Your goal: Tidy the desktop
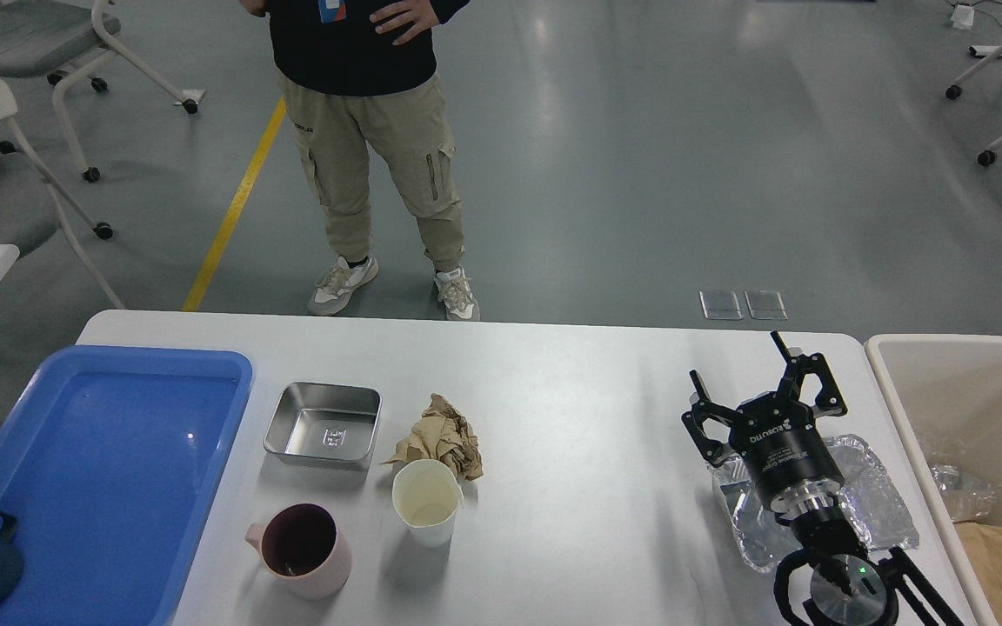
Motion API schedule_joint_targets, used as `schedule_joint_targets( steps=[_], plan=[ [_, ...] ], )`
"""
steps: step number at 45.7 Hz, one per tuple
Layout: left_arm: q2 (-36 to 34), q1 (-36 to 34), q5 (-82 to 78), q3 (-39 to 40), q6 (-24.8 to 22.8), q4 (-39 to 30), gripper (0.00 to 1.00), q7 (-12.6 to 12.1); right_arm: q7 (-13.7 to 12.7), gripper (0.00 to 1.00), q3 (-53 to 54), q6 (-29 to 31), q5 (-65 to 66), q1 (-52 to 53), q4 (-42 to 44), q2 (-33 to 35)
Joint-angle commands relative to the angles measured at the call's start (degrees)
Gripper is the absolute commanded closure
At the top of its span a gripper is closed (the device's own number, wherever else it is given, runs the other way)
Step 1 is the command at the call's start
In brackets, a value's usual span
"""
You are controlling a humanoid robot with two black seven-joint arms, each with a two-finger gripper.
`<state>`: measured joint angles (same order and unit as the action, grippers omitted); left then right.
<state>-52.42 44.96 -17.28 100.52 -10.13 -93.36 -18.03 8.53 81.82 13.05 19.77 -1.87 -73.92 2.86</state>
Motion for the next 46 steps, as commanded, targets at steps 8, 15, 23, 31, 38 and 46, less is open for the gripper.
schedule_joint_targets(
  steps=[8, 15, 23, 31, 38, 46],
  plan=[
    [-1.2, 0.0, -4.9, 6.4, -5.9, -0.1, 0.03, 0.0, 0.0, 0.0, -1.5, 0.1, 0.0, -1.4, -0.1, -0.1],
    [-1.7, 0.0, -7.1, 9.7, -9.8, -0.1, 0.03, 0.0, 0.0, 0.0, -1.6, 0.1, 0.0, -2.0, -0.2, -0.1],
    [-1.5, 0.0, -8.6, 13.1, -12.0, 0.1, 0.03, 0.0, 0.0, 0.0, -1.6, 0.1, 0.2, -2.2, -0.1, -0.1],
    [0.3, 0.0, -8.1, 18.1, -12.9, -1.0, 0.03, 0.0, 0.0, 0.0, -1.5, 0.0, 0.4, -2.2, 0.0, -0.1],
    [2.6, 0.0, -8.4, 18.6, -16.3, -1.7, 0.03, 0.0, 0.0, 0.0, -1.6, -0.2, 0.4, -2.4, 0.0, 0.0],
    [2.9, 0.0, -14.0, 18.2, -16.8, -1.7, 0.03, 0.1, 0.0, 0.0, -1.6, -0.2, 0.4, -2.9, 0.1, 0.2]
  ],
)
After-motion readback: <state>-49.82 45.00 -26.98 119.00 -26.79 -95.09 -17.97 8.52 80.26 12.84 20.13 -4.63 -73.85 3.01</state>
